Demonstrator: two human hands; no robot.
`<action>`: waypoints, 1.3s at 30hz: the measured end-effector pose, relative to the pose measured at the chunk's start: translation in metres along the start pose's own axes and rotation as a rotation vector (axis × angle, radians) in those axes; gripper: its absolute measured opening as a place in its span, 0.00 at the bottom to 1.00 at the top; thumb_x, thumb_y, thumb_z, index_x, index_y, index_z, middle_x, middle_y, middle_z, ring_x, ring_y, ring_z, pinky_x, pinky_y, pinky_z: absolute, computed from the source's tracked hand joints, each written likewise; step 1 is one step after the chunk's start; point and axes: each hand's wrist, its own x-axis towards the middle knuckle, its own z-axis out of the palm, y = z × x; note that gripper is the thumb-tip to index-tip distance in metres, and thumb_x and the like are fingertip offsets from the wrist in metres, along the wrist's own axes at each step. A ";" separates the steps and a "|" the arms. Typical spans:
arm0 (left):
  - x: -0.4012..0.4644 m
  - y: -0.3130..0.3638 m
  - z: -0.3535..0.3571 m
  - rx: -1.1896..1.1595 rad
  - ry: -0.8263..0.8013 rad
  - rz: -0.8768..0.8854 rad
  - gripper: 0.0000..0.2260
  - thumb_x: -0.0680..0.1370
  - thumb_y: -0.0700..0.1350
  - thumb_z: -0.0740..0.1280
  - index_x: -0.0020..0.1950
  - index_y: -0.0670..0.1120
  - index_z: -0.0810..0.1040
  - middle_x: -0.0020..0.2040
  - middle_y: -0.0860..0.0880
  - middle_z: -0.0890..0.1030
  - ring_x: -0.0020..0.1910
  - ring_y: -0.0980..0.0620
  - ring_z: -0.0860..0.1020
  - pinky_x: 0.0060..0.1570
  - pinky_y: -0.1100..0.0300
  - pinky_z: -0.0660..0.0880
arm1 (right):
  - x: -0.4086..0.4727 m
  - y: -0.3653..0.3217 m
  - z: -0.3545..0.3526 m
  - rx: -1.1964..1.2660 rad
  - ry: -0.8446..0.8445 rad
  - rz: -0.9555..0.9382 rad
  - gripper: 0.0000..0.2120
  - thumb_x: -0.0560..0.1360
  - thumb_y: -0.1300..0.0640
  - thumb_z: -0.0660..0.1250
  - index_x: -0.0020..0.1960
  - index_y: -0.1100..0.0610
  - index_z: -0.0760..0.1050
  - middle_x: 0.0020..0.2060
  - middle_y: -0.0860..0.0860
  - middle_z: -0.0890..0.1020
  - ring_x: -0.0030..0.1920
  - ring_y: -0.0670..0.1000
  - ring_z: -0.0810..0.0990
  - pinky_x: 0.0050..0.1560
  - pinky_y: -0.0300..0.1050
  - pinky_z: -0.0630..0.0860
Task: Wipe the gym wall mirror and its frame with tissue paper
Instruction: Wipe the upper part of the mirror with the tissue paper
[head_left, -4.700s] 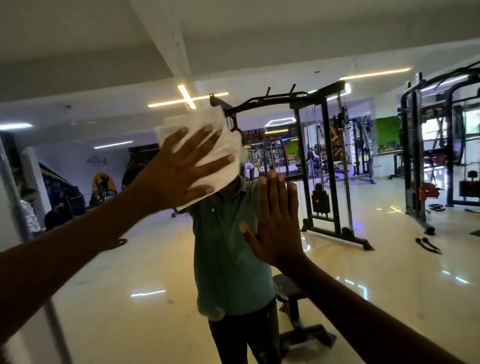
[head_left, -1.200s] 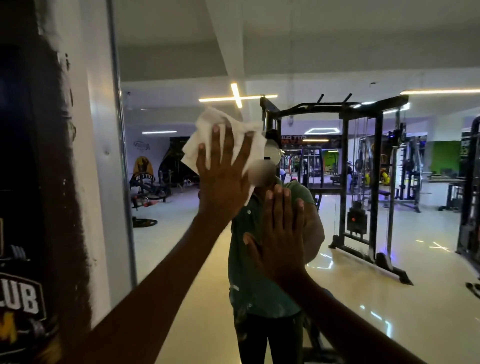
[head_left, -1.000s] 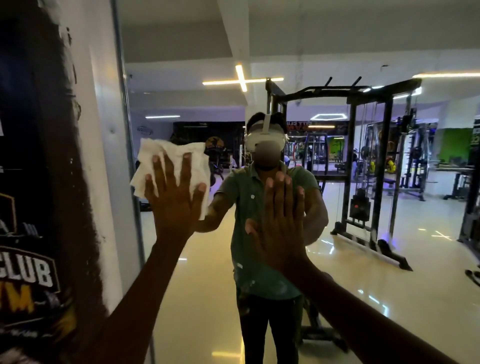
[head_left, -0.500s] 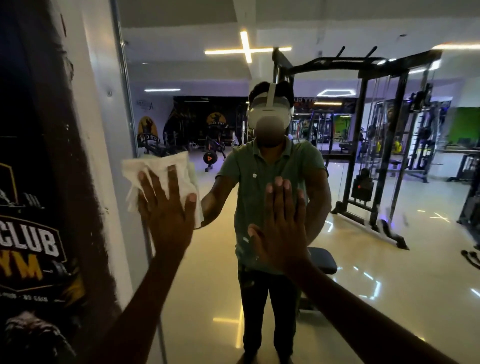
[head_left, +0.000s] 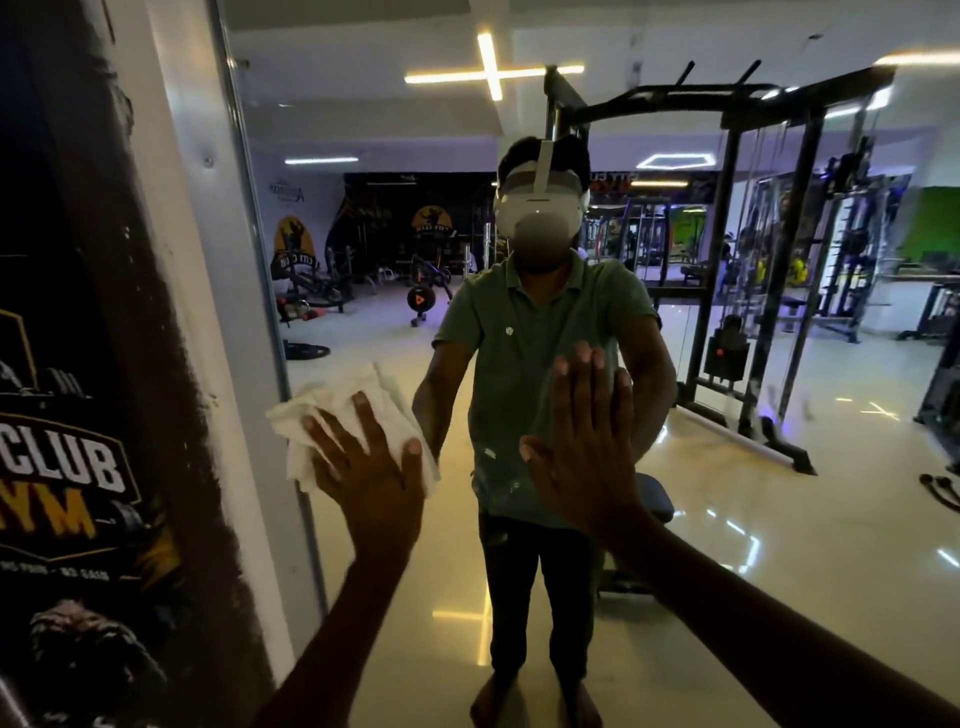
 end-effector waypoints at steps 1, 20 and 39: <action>-0.017 0.019 0.009 -0.004 -0.025 0.024 0.35 0.84 0.63 0.51 0.85 0.50 0.42 0.83 0.36 0.43 0.82 0.32 0.44 0.75 0.27 0.52 | -0.003 0.003 0.002 -0.016 -0.005 -0.013 0.46 0.80 0.36 0.62 0.83 0.63 0.46 0.84 0.61 0.41 0.84 0.62 0.41 0.82 0.63 0.39; 0.030 0.037 -0.013 0.163 0.006 0.506 0.33 0.82 0.59 0.56 0.82 0.42 0.59 0.84 0.37 0.47 0.82 0.35 0.48 0.77 0.37 0.47 | -0.003 0.017 -0.009 -0.010 0.006 -0.096 0.42 0.81 0.41 0.59 0.84 0.63 0.47 0.83 0.60 0.47 0.84 0.60 0.44 0.83 0.60 0.43; 0.003 0.125 0.027 0.018 0.028 0.555 0.32 0.85 0.62 0.49 0.85 0.54 0.42 0.85 0.43 0.45 0.83 0.38 0.47 0.78 0.36 0.44 | -0.004 0.078 -0.017 -0.013 0.005 -0.071 0.39 0.84 0.38 0.54 0.84 0.62 0.47 0.83 0.61 0.45 0.84 0.63 0.45 0.82 0.68 0.47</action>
